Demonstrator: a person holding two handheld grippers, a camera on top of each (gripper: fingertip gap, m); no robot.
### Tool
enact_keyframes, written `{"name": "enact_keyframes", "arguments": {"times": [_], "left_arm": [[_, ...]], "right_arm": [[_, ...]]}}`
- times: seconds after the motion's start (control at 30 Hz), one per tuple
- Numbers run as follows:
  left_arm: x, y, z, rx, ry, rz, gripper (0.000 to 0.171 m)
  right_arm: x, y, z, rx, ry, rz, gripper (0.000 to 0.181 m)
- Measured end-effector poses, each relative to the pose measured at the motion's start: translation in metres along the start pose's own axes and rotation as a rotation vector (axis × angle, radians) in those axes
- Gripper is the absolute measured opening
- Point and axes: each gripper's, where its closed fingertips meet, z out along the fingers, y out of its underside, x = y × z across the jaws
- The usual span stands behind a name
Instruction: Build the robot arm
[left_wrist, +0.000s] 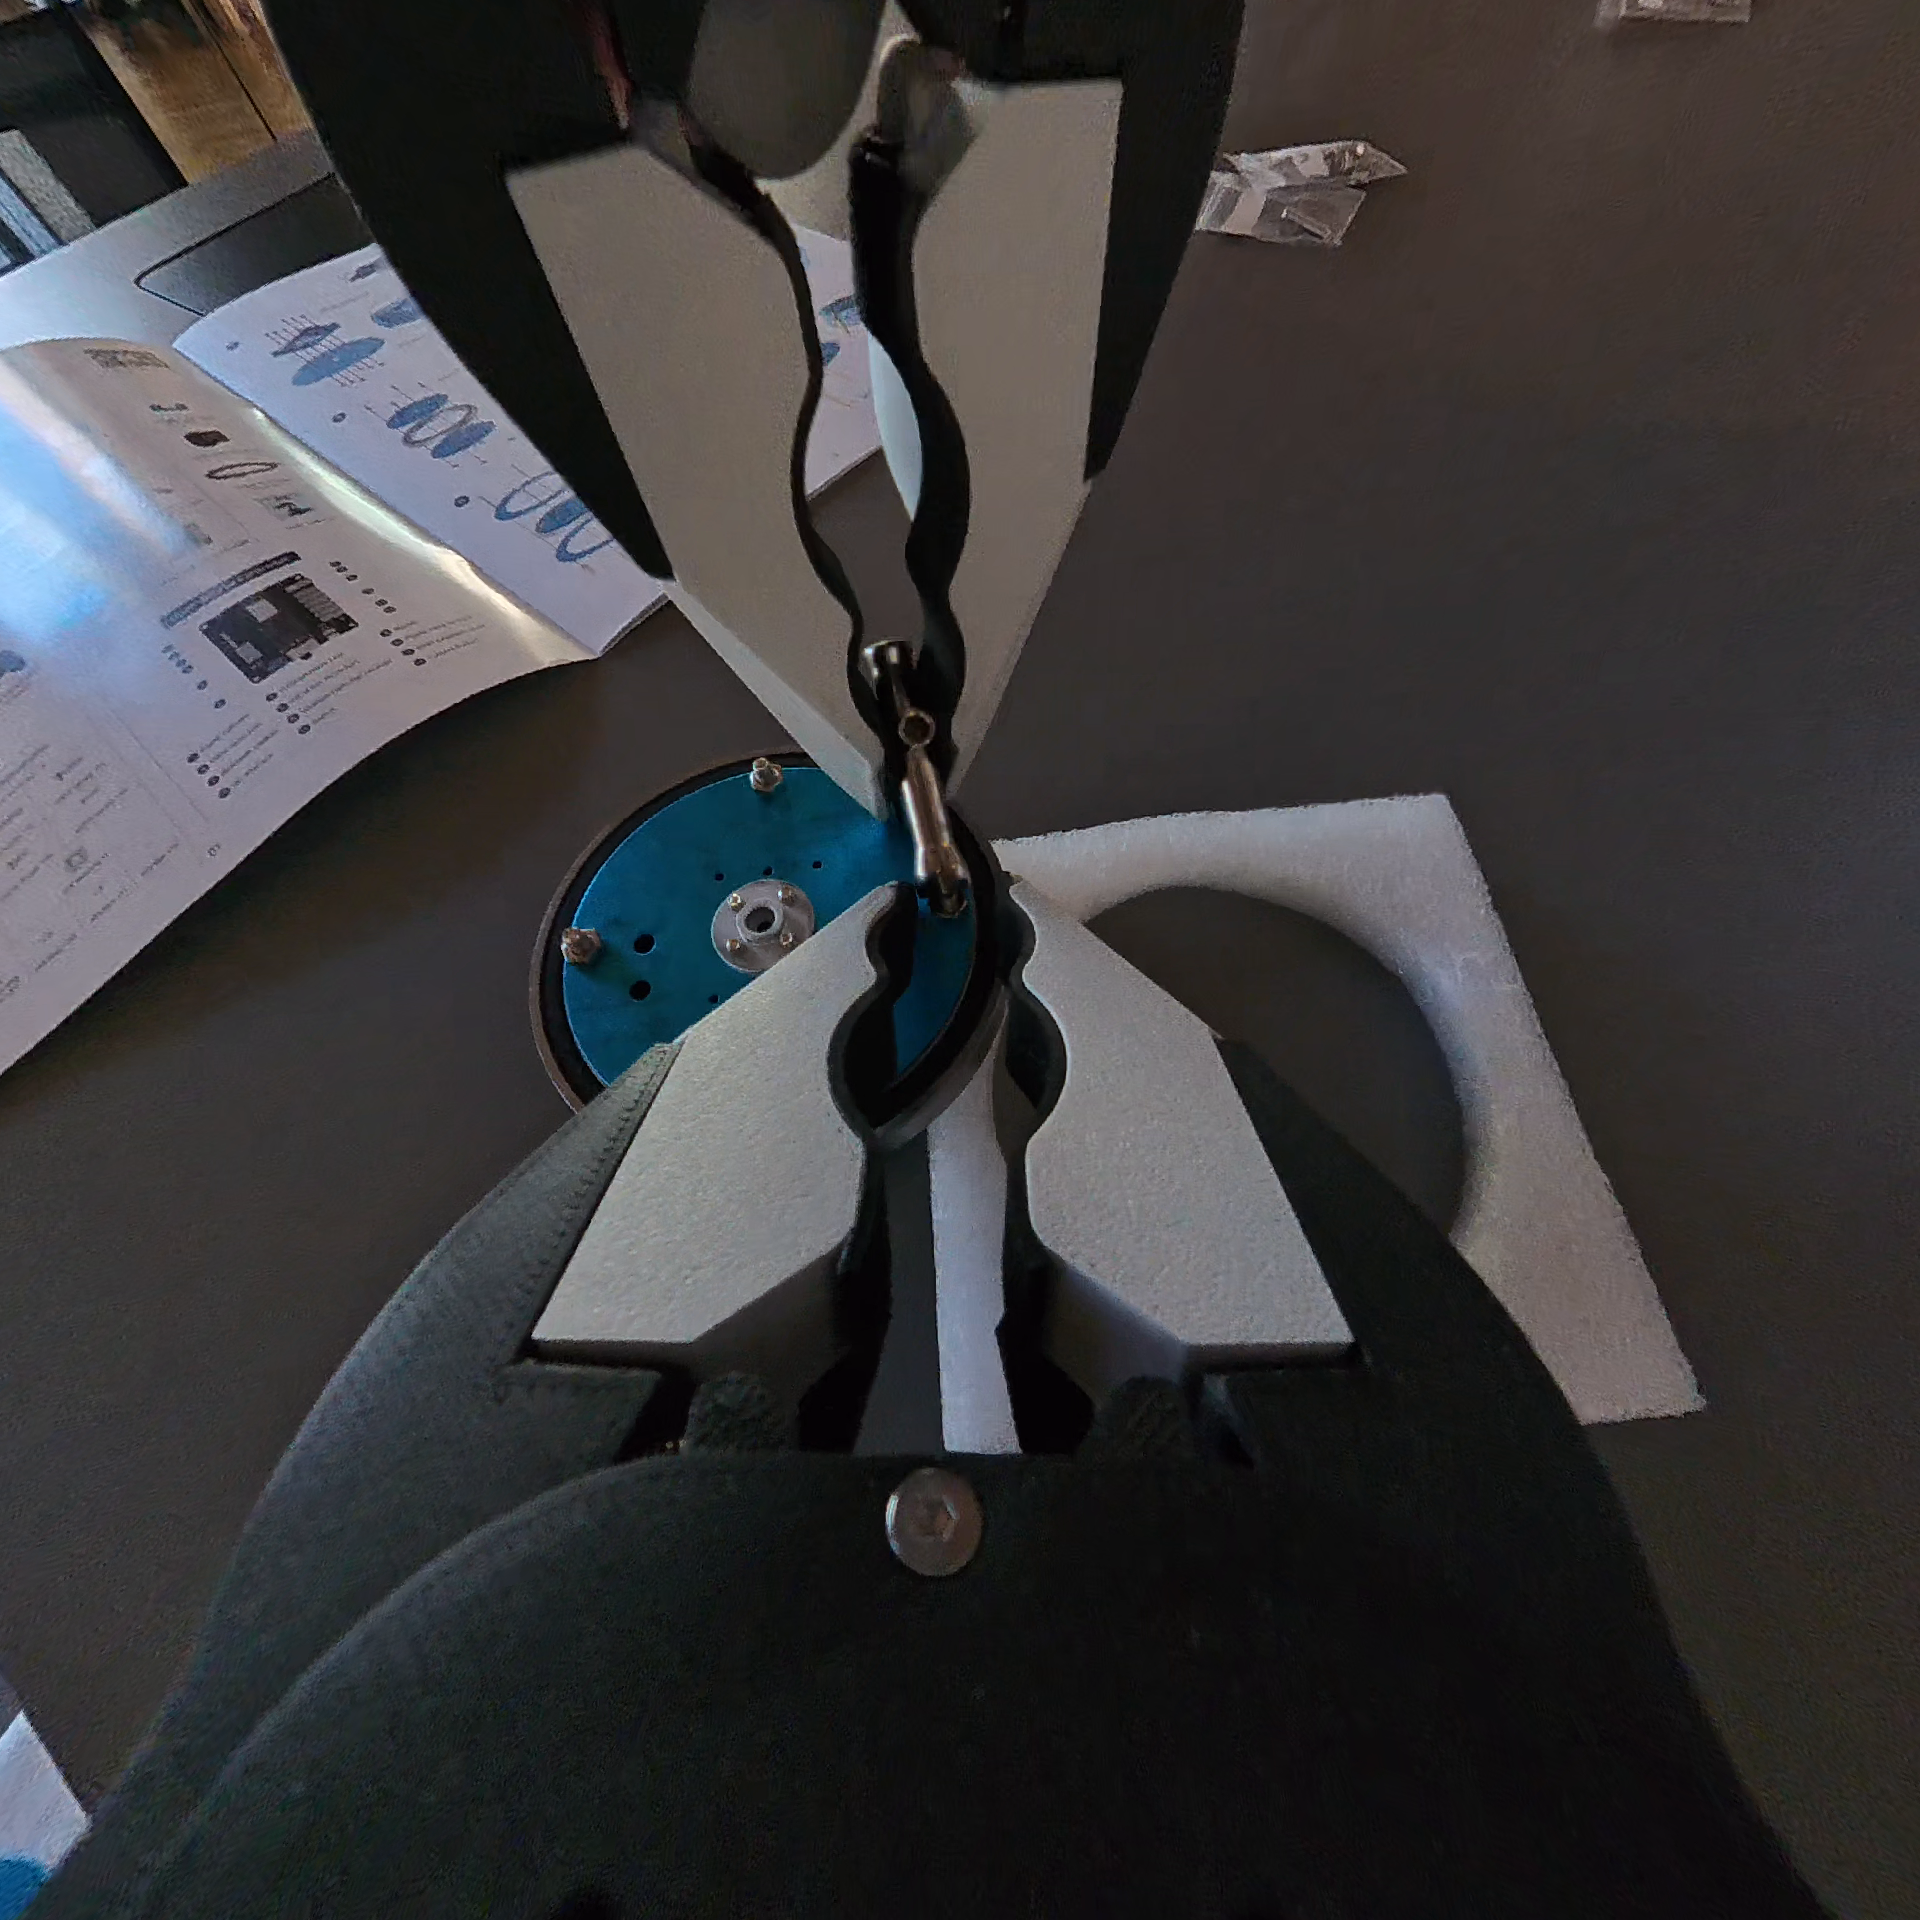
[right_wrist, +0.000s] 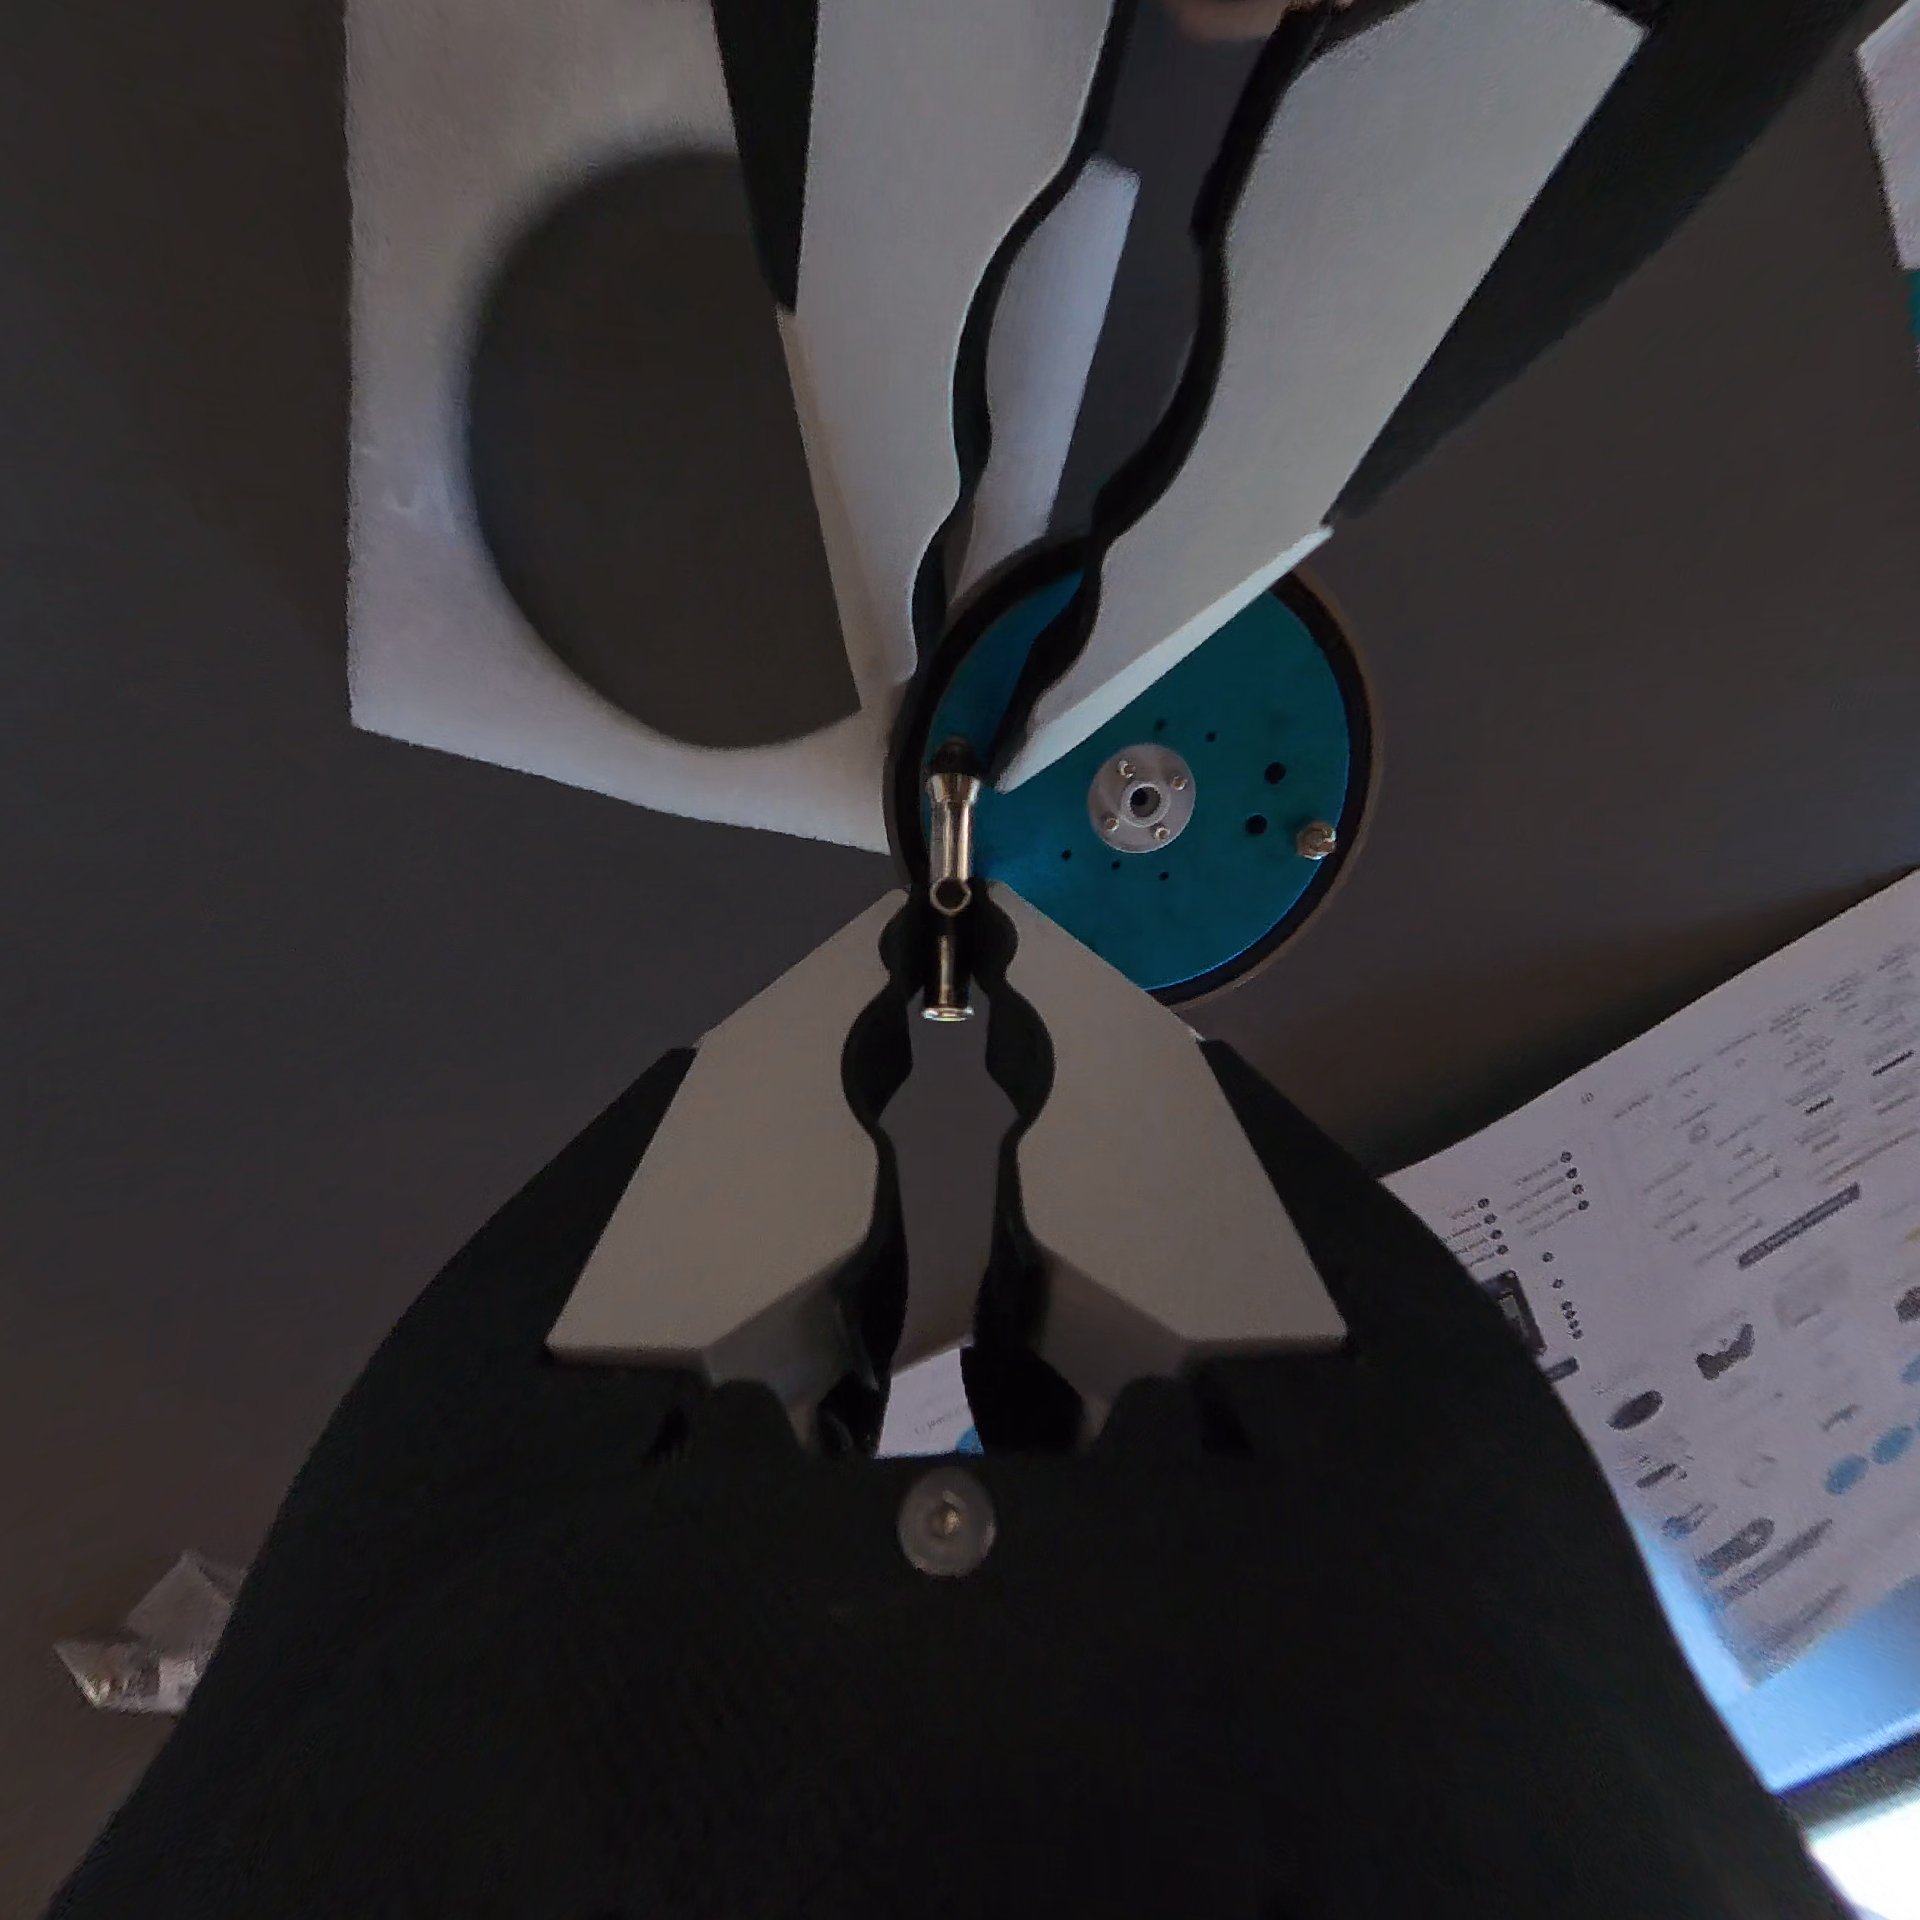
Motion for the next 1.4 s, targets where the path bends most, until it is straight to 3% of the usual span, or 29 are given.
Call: {"name": "enact_keyframes", "arguments": {"times": [0.33, 0.47, 0.6, 0.7, 0.83, 0.9, 0.93, 0.97, 1.03, 1.1, 1.13, 1.2, 1.37, 1.4], "left_arm": [[-0.004, -0.011, -0.005, 0.067, -0.013, -0.011, 0.009], [-0.008, -0.019, -0.010, 0.108, -0.025, -0.018, 0.010], [-0.009, -0.027, -0.018, 0.156, -0.043, -0.024, 0.009], [-0.007, -0.031, -0.023, 0.197, -0.011, -0.067, 0.009], [-0.003, -0.030, -0.022, 0.199, 0.035, -0.096, 0.009], [0.001, -0.027, -0.019, 0.173, 0.049, -0.089, 0.009], [0.001, -0.026, -0.017, 0.162, 0.043, -0.084, 0.009], [0.001, -0.026, -0.016, 0.161, 0.043, -0.082, 0.009], [0.001, -0.023, -0.015, 0.142, 0.045, -0.086, 0.009], [0.003, -0.018, -0.012, 0.114, 0.064, -0.090, 0.008], [0.004, -0.017, -0.011, 0.105, 0.066, -0.089, 0.008], [0.004, -0.015, -0.009, 0.086, 0.056, -0.069, 0.007], [0.005, -0.006, -0.004, 0.019, 0.032, -0.035, 0.007], [0.005, -0.007, -0.004, 0.019, 0.030, -0.031, 0.007]], "right_arm": [[0.004, -0.011, -0.011, 0.084, 0.092, 0.038, 0.006], [0.008, -0.023, -0.027, 0.188, 0.109, 0.105, 0.006], [0.011, -0.036, -0.040, 0.382, 0.120, 0.218, 0.006], [0.014, -0.044, -0.046, 0.613, 0.124, 0.343, 0.008], [0.010, -0.047, -0.048, 0.862, 0.043, 0.490, 0.007], [0.010, -0.049, -0.051, 0.963, 0.019, 0.540, 0.020], [0.011, -0.049, -0.053, 0.995, 0.018, 0.555, 0.018], [0.010, -0.048, -0.053, 1.012, 0.021, 0.551, 0.005], [0.010, -0.046, -0.050, 1.012, 0.055, 0.540, 0.006], [0.012, -0.044, -0.043, 0.963, 0.107, 0.529, 0.035], [0.012, -0.044, -0.041, 0.938, 0.120, 0.523, 0.038], [0.009, -0.048, -0.040, 0.921, 0.127, 0.487, 0.020], [0.011, -0.053, -0.036, 0.885, 0.132, 0.475, 0.024], [0.009, -0.055, -0.035, 0.873, 0.132, 0.459, 0.016]]}}
